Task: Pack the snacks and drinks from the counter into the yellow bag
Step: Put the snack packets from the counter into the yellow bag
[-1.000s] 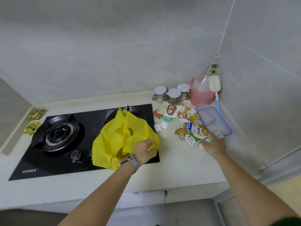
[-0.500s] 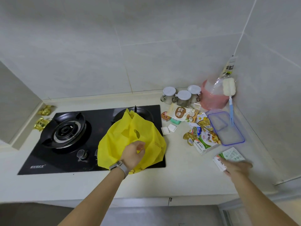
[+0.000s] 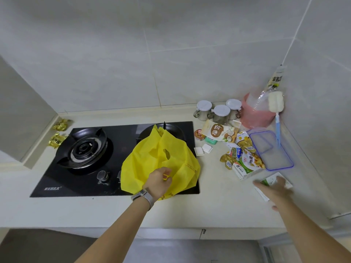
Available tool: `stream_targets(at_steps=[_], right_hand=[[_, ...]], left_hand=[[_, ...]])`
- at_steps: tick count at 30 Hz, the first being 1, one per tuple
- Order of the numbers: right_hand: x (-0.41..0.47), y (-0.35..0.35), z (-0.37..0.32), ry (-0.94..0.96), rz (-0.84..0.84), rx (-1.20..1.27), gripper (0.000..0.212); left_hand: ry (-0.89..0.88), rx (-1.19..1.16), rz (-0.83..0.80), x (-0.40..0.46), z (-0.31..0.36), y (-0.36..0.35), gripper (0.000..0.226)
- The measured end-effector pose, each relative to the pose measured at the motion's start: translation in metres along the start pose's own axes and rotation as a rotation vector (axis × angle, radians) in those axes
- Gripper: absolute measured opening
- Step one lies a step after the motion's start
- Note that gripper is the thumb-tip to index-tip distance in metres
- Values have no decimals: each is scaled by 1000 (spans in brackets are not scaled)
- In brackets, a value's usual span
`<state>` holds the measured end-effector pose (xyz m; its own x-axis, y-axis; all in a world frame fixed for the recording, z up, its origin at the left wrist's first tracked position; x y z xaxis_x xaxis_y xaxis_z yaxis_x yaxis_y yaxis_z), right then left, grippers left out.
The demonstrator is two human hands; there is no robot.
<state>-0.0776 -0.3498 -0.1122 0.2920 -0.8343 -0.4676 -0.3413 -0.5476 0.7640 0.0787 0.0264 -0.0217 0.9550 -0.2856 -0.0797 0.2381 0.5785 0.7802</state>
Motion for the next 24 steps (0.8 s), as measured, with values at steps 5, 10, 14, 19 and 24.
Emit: stream_targets(at_steps=[5, 10, 14, 19, 24], right_hand=[[-3, -15, -1, 35, 90, -22, 96], [-10, -15, -6, 41, 87, -40, 87], [-27, -13, -11, -175, 9, 700, 76], [-57, -21, -26, -243, -312, 1119, 53], [-124, -10, -57, -68, -702, 1208, 30]], left_hand=[[-33, -4, -7, -6, 5, -7, 30], [-54, -4, -25, -10, 8, -12, 30], [-63, -4, -26, -12, 11, -12, 31], [-35, -50, -19, -11, 8, -7, 29], [12, -100, 34, -7, -2, 6, 27]])
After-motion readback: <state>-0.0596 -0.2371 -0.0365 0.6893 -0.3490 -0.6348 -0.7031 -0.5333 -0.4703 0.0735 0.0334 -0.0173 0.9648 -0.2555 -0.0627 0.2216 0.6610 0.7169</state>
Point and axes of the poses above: each hand's wrist, its own x-axis towards the middle knuckle, its own y-axis out of the back of the hand, z = x × y, the point moved 4 cm from there along x, towards the middle knuckle, and after that the axes turned 5 degrees about z, right-handed, at the moved point
